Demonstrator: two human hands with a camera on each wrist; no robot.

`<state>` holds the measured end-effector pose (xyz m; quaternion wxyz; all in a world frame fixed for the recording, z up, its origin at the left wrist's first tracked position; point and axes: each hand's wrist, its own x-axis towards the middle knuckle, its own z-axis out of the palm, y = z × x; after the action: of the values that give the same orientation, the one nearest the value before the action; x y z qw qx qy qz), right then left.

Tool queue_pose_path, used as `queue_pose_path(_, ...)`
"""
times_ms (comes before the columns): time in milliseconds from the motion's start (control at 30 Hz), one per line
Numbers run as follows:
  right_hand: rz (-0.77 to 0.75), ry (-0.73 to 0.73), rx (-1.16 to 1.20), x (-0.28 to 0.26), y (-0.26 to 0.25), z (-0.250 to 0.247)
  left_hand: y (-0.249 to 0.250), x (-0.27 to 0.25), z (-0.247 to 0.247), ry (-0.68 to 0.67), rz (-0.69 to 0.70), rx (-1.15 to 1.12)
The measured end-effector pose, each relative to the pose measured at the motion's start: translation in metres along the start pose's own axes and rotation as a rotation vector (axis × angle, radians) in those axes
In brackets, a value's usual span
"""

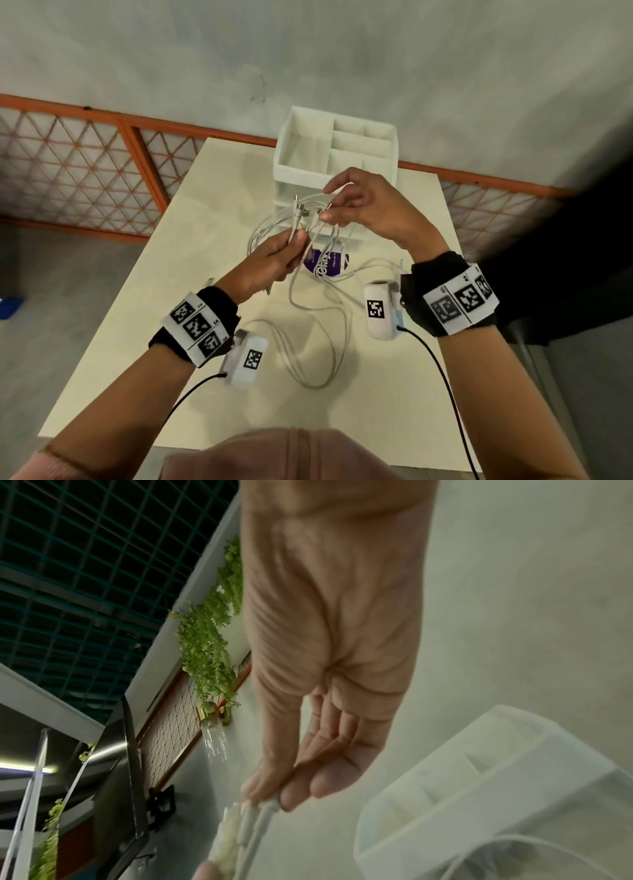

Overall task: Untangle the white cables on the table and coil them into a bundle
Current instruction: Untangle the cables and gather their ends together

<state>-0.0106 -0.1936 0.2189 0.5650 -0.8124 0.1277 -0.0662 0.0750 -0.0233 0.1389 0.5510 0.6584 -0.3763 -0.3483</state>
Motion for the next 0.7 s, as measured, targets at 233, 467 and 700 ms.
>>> queue_pose_path(233, -0.024, -0.03, 0.046, -0.025, 0.0, 0.007, 0.012, -0.015, 0.015, -0.028, -0.008, 0.0)
queue_pose_path(467, -0.042, -0.019, 0.038, -0.04, -0.003, 0.01, 0.017, -0.021, 0.028, 0.032, 0.079, 0.03)
queue_pose_path(700, -0.058, 0.069, 0.038, -0.048, 0.001, 0.015, 0.018, -0.024, 0.036, 0.033, 0.125, 0.067)
